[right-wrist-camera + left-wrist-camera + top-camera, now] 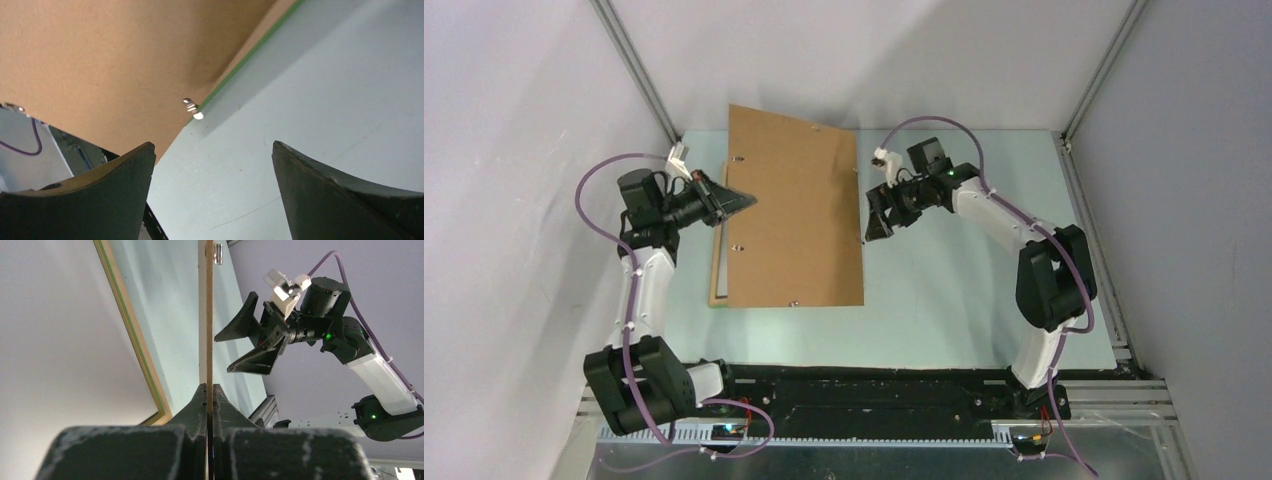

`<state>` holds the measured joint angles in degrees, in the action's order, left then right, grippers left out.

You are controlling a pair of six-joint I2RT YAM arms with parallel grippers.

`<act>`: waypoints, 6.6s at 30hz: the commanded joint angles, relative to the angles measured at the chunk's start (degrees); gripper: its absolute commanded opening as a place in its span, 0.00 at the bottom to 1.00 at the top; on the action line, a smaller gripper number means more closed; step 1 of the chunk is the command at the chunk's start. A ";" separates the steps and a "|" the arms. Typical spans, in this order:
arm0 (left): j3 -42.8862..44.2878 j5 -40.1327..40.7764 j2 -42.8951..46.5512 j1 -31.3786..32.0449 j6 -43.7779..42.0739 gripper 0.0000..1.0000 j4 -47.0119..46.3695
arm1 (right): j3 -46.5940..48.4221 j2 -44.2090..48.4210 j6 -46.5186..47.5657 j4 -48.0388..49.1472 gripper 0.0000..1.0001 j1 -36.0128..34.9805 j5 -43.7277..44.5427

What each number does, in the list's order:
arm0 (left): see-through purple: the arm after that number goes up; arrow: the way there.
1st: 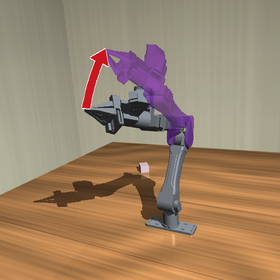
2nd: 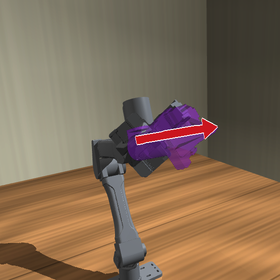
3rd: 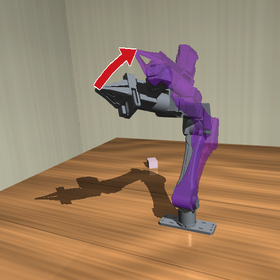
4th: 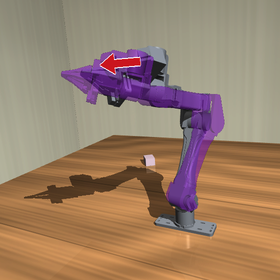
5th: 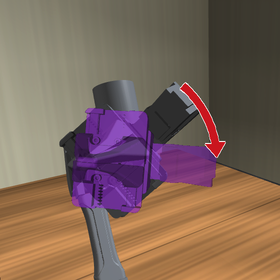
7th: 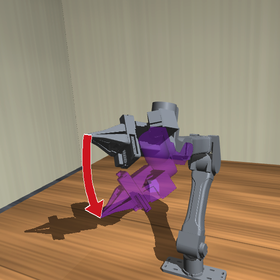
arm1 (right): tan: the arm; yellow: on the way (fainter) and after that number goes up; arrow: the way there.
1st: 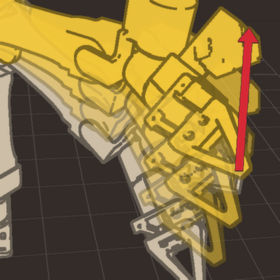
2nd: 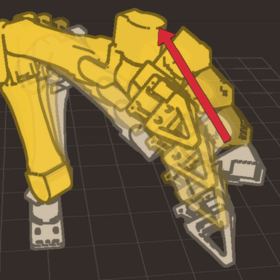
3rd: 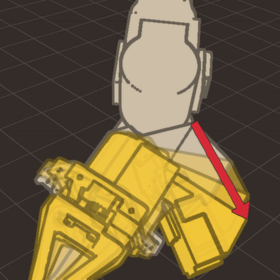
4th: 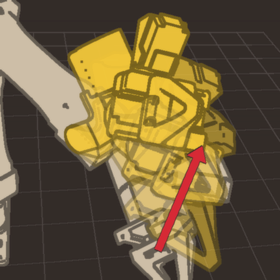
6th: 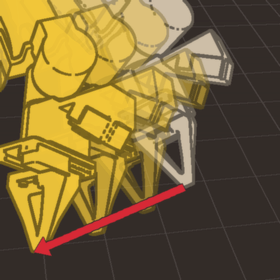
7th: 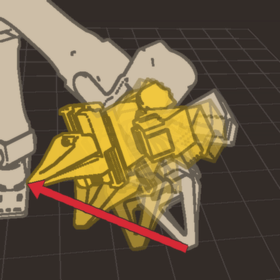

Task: Put the photo into the frame
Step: Adjust the photo frame item, then move the photo frame to the center of the board, then adjust the photo frame item.

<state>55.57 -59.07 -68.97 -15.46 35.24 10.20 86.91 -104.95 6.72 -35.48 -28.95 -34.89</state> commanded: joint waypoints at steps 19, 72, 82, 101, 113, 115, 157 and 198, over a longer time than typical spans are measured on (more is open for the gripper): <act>3.49 -2.64 5.46 -10.46 -5.12 0.00 8.14 | 21.45 -20.08 -18.45 5.12 0.83 1.69 9.52; 5.89 -3.65 8.31 -13.85 -12.02 0.00 18.01 | 42.08 -40.26 -16.98 -10.04 0.40 -7.11 23.21; 6.57 -3.59 6.10 -13.90 -13.69 0.00 17.85 | 33.47 -33.98 -17.70 -6.84 0.01 -5.47 25.08; 6.16 0.40 0.64 -4.87 -1.27 0.00 4.61 | -1.83 -10.27 -23.23 11.07 0.00 6.75 28.13; 2.40 3.97 -4.79 5.76 16.55 0.00 -19.80 | -13.84 -0.58 -24.80 16.80 0.00 12.23 26.82; 2.46 3.60 -8.02 7.07 19.93 0.00 -23.46 | -14.59 0.74 -24.53 17.32 0.00 13.05 25.07; -1.64 -2.09 -26.50 21.37 26.59 0.00 -47.64 | -4.29 6.04 -9.53 19.18 0.71 20.68 9.54; -1.23 2.70 -27.16 23.02 26.47 0.00 -47.64 | -6.25 0.82 -17.64 16.55 0.67 18.30 -1.12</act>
<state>53.49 -58.06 -98.78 6.92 61.41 -33.30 81.25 -105.14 -8.60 -19.46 -9.15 -31.64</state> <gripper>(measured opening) 0.017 0.674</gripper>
